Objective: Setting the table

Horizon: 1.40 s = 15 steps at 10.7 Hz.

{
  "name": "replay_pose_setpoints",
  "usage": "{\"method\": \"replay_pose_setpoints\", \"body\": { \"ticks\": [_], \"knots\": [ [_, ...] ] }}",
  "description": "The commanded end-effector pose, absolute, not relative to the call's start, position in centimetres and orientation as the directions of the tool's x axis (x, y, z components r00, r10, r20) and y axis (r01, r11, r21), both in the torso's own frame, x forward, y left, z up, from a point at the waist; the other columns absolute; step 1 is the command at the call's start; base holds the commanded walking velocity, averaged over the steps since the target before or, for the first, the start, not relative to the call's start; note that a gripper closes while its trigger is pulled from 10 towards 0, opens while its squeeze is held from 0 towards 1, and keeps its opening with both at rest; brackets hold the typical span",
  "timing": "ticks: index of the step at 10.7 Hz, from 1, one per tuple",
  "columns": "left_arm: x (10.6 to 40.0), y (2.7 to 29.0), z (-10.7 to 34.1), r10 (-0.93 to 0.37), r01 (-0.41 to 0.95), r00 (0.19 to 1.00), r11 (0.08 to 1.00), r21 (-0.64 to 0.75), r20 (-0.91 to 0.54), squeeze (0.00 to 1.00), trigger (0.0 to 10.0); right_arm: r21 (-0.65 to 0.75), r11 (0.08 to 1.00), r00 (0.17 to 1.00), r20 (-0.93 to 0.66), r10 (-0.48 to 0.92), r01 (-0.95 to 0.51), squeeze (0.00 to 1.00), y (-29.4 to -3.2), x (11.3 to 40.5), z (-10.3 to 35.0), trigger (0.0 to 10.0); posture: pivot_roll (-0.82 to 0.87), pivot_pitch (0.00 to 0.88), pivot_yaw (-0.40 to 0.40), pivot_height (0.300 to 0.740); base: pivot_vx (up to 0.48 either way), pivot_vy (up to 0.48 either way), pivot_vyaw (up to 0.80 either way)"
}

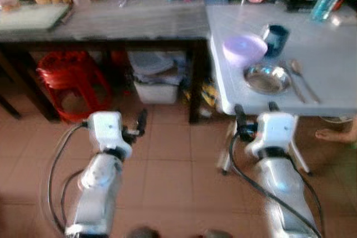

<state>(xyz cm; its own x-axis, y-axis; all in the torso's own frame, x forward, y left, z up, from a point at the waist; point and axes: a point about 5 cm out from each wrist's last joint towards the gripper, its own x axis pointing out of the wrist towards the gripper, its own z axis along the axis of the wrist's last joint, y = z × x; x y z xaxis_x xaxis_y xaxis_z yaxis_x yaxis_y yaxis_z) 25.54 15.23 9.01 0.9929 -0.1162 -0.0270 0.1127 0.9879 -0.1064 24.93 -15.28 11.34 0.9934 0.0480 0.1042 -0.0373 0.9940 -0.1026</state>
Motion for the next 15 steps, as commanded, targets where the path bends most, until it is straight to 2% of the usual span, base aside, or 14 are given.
{"method": "replay_pose_setpoints", "body": {
  "ticks": [1,8,9,10,13,14,15],
  "knots": [
    [25.8,14.7,9.7,-0.135,0.135,0.991,0.987,-0.089,0.003,0.00,10.0,-0.110,0.994,0.993,0.116,0.028,-0.015,1.00,-16.0,25.1,11.7,10.0,-0.05,0.074,0.031,0.740,0.420,0.000,0.00],
    [26.0,14.7,9.9,-0.129,0.130,0.992,0.989,-0.075,0.016,0.00,10.0,-0.108,0.994,0.991,0.129,0.041,-0.027,1.00,-15.7,25.3,11.9,10.0,-0.05,0.077,0.033,0.740,0.430,0.000,0.00],
    [26.0,14.9,10.1,-0.110,0.113,0.993,0.990,-0.086,0.032,0.00,10.0,-0.120,0.992,0.990,0.132,0.043,-0.027,0.33,-15.7,25.5,12.0,10.0,-0.05,0.078,0.033,0.740,0.000,0.000,0.00],
    [26.0,15.0,10.1,-0.107,0.109,0.994,0.990,-0.084,0.033,0.00,10.0,-0.125,0.992,0.990,0.135,0.051,-0.034,0.00,-15.6,25.6,12.1,10.0,-0.05,0.079,0.033,0.740,0.000,0.000,0.00],
    [26.1,15.3,10.2,-0.097,0.099,0.995,0.992,-0.078,0.039,0.00,10.0,-0.138,0.990,0.989,0.143,0.049,-0.029,0.00,-15.7,25.9,12.4,10.0,-0.05,0.083,0.027,0.740,0.000,0.000,0.00],
    [25.9,15.5,10.3,-0.097,0.099,0.995,0.994,-0.056,0.033,0.00,10.0,-0.197,0.980,0.991,0.131,0.005,0.021,0.00,-16.5,26.0,12.4,10.0,-0.04,0.105,0.021,0.740,0.000,0.000,0.00],
    [25.3,15.6,10.1,-0.122,0.122,0.992,0.992,-0.032,0.025,0.00,10.0,-0.149,0.988,0.995,0.091,-0.038,0.051,0.00,-17.7,25.9,11.8,10.0,-0.04,0.117,0.023,0.740,0.000,0.000,0.00]
  ]
}}
